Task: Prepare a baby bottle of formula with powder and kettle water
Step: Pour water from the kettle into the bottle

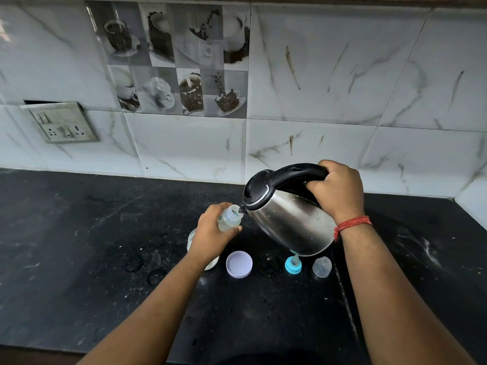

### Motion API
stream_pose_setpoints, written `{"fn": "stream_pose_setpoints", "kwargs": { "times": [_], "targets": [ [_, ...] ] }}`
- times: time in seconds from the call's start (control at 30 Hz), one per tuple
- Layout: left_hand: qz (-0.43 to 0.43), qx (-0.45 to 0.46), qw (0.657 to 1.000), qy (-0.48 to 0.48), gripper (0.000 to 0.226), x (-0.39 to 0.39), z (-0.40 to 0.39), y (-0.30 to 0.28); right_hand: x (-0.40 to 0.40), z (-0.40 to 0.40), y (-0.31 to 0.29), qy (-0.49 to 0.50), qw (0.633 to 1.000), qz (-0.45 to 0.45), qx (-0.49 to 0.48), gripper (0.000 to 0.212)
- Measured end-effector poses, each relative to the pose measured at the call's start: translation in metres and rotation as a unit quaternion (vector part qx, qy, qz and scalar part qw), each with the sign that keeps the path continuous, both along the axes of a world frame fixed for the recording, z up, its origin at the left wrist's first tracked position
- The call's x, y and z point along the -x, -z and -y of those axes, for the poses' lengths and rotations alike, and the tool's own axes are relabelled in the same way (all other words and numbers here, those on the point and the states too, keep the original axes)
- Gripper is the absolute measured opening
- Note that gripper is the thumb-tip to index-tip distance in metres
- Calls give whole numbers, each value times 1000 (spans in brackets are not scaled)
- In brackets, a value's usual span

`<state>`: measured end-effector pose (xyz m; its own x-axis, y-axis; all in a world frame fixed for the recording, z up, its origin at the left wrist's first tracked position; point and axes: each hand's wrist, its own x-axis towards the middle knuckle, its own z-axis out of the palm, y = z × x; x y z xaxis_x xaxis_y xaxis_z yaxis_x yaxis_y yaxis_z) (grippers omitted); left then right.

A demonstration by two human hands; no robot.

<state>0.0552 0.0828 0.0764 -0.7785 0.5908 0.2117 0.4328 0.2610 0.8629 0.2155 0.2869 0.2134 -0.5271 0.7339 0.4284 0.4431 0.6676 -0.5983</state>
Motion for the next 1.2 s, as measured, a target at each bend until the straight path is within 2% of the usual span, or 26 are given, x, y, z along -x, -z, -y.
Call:
{"fn": "stream_pose_setpoints", "kwargs": {
  "times": [0.17,0.53,1.2],
  "targets": [
    [5,-9,1000,4,55,2,0,-4,5,-1,-4,-9,1000,3,-15,22],
    [9,-12,1000,4,53,6,-3,-3,15,-2,-11,-20,999,16,-38,11],
    [7,-10,1000,5,51,17,-16,2,32,-18,-11,-34,998,35,-51,8]
  ]
}}
